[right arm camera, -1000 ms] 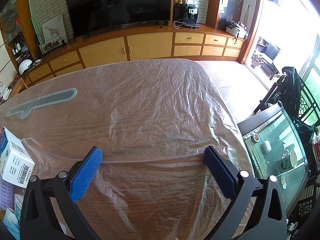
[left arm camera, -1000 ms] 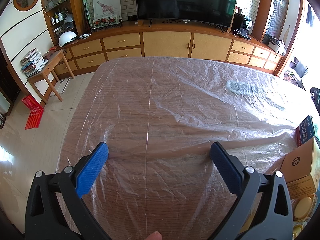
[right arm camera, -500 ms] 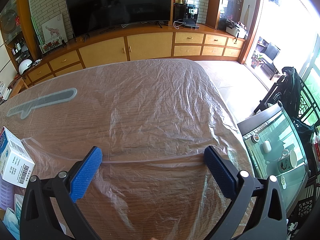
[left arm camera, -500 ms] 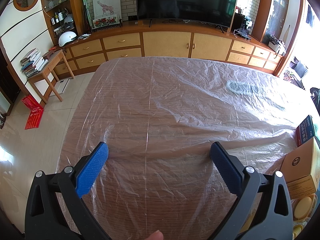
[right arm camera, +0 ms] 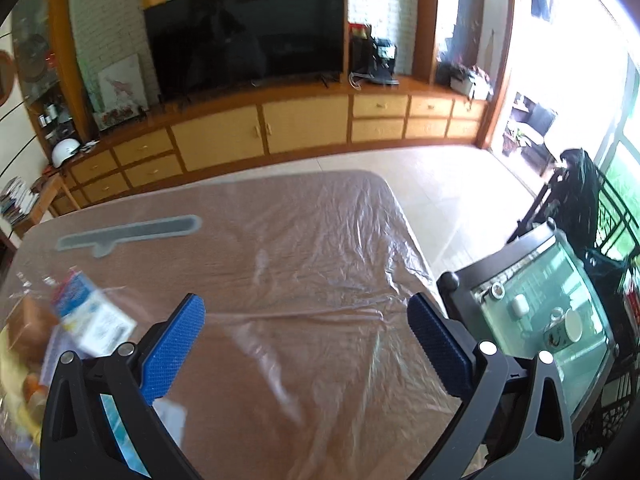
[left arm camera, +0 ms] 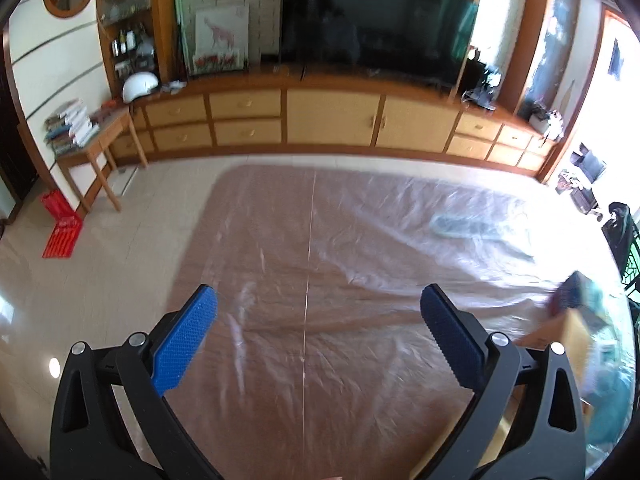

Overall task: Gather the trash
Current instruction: 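Grasp the yellow printed bag with the left tool while the right tool grasps the beige crumpled bag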

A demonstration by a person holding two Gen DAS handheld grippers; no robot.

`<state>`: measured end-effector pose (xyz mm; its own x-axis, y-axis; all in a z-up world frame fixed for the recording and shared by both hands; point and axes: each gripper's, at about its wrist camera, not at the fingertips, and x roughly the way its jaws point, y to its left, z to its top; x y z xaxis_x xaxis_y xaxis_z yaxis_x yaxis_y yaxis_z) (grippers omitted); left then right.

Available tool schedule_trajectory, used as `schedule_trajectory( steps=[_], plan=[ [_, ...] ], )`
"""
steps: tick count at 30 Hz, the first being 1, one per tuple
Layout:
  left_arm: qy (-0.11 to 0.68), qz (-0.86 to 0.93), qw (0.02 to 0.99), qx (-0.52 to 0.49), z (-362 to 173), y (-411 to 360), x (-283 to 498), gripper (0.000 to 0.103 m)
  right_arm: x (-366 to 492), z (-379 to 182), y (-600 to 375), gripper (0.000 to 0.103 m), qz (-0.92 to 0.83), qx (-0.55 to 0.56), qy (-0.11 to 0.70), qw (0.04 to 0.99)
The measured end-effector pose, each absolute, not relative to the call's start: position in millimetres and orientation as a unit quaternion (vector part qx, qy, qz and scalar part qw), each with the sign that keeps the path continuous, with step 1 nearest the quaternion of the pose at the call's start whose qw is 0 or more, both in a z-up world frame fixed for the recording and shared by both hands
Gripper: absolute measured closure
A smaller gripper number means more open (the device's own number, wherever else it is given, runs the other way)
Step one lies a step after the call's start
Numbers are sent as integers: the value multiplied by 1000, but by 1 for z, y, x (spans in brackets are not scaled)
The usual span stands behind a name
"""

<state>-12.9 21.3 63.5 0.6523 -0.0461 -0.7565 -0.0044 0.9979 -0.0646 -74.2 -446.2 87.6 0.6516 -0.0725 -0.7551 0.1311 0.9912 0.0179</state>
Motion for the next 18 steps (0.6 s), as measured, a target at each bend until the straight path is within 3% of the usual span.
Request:
schedule_trajectory(
  steps=[4, 9, 18],
  plan=[
    [415, -76, 906, -29, 81, 8, -62, 2, -125, 109, -415, 4, 5, 15, 409, 912],
    [451, -128, 882, -41, 71, -17, -109, 2, -172, 93, -369, 4, 58, -8, 437, 897],
    [504, -134, 846, -110, 35, -27, -128, 2, -209, 73, -331, 4, 105, 85, 475, 870]
  ],
)
